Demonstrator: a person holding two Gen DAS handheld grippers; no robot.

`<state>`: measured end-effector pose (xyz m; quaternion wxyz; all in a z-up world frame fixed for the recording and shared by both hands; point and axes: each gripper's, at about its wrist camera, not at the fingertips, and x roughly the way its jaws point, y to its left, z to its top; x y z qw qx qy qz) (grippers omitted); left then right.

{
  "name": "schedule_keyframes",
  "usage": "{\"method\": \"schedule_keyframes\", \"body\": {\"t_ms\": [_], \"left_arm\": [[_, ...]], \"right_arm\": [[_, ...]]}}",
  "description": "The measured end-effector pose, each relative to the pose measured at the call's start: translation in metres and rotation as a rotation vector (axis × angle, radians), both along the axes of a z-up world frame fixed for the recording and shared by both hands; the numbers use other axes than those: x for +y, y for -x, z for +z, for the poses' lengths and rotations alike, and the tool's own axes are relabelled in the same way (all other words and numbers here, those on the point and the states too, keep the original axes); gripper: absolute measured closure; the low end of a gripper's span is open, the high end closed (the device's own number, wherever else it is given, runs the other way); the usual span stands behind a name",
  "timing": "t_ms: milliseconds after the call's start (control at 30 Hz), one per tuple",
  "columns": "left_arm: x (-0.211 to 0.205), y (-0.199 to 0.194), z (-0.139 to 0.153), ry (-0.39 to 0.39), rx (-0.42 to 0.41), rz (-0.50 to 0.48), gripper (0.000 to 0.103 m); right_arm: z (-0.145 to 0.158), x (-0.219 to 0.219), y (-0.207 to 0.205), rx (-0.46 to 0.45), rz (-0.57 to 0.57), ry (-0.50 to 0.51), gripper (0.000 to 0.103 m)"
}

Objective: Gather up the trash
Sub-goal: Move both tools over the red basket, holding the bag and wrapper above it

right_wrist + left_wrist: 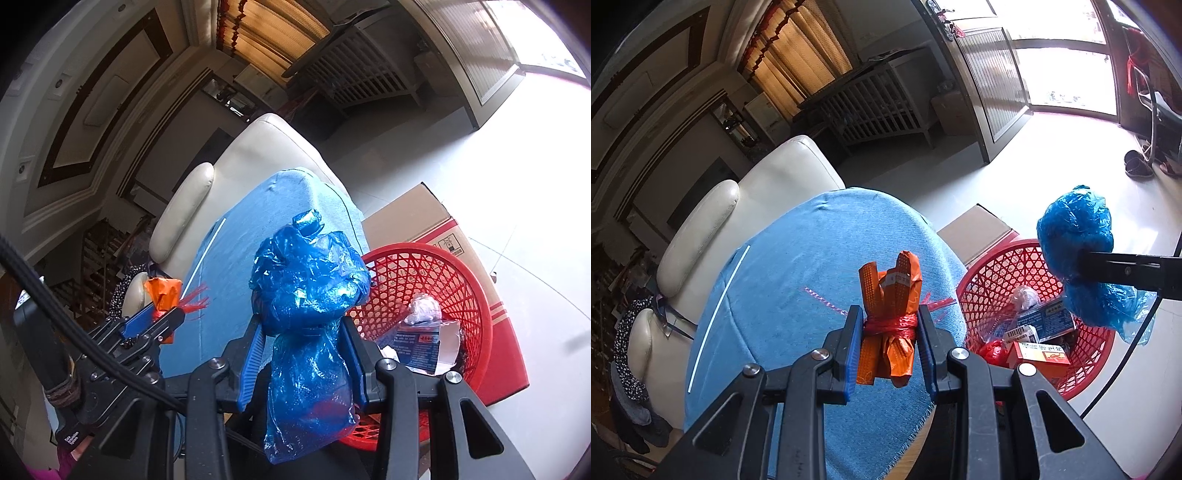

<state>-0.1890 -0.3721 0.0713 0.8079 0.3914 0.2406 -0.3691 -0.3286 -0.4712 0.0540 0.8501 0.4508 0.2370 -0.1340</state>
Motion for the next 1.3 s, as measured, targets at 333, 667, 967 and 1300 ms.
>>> {"method": "schedule_keyframes", "body": {"t_ms": [333,667,967,1300], "left_arm": [[-0.002,0.002,-0.004,-0.01,0.013,-0.007,0.073],[-0.003,0.003,-0.008,-0.016,0.05,-0.005,0.073],[-0.003,0.002,-0.011,-0.022,0.062,-0.003,0.072],[-0.004,0.002,-0.013,-0.029,0.071,-0.009,0.072]], "right_arm": [[-0.003,-0.003,0.001,0.006,-0.009,-0.01,0.06],[-0.011,-0.007,0.004,0.014,-0.023,-0.028,0.06],[-0.011,-0.007,0.004,0.02,-0.029,-0.039,0.06],[-0.014,-0.011,0.007,0.019,-0.04,-0.055,0.06]]}}
